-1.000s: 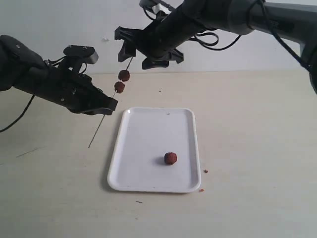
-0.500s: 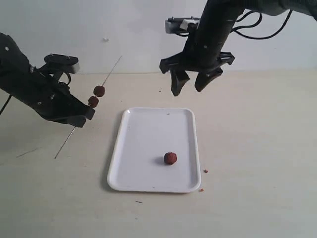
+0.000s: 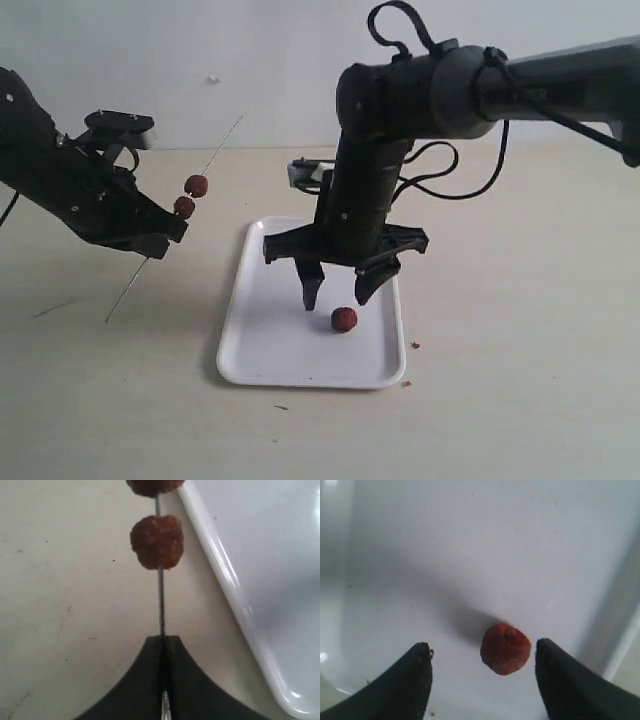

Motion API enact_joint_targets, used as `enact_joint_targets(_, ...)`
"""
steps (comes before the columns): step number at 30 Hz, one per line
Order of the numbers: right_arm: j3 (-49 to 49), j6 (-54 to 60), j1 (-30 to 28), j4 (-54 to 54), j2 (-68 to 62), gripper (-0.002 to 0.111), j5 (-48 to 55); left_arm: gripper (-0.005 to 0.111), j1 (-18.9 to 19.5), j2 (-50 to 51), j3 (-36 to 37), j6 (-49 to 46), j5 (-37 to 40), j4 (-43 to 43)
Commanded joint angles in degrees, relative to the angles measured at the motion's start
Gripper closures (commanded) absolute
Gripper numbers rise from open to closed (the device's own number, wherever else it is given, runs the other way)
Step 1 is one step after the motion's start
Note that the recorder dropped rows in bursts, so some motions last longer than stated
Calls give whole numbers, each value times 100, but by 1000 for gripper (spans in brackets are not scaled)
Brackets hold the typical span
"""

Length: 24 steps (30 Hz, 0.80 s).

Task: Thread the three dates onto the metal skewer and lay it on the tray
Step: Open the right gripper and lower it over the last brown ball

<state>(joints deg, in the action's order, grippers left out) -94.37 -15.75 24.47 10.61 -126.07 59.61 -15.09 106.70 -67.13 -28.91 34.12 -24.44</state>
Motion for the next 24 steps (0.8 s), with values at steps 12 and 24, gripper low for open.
enact_joint_targets(12, 658, -1153, 151, -518, 2, 50, -955, 107, 16, -71, -33, 67, 16, -188)
enact_joint_targets(24, 658, -1253, 151, -815, 2, 50, -1048, 107, 16, -71, -33, 67, 4, -187)
